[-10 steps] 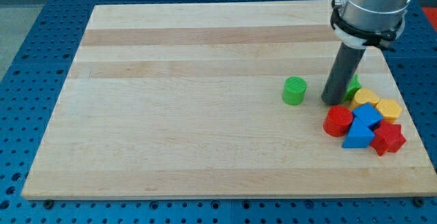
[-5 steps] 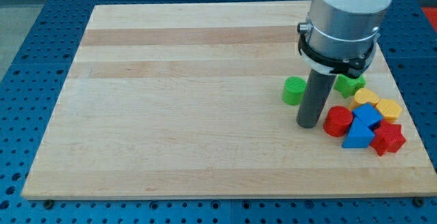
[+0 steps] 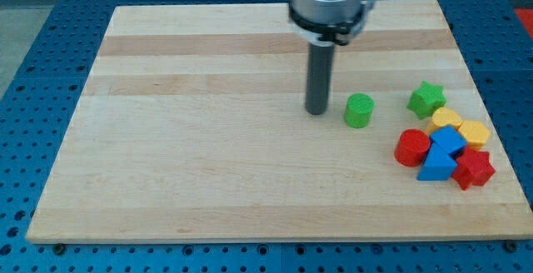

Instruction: Push the green circle into the group of blocks

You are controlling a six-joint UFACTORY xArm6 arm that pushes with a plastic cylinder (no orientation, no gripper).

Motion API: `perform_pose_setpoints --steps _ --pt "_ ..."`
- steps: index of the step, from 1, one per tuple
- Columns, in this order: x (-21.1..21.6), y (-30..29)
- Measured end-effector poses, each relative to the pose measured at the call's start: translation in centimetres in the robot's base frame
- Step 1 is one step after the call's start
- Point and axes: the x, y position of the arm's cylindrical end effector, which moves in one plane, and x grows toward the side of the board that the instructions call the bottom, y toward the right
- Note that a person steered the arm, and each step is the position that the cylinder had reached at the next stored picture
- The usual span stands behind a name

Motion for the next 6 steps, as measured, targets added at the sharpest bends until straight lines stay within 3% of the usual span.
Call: perform_pose_setpoints --steps 1,4,6 --pt "0.0 0.1" --pt "1.4 9.8" --pt "1.8 10.8"
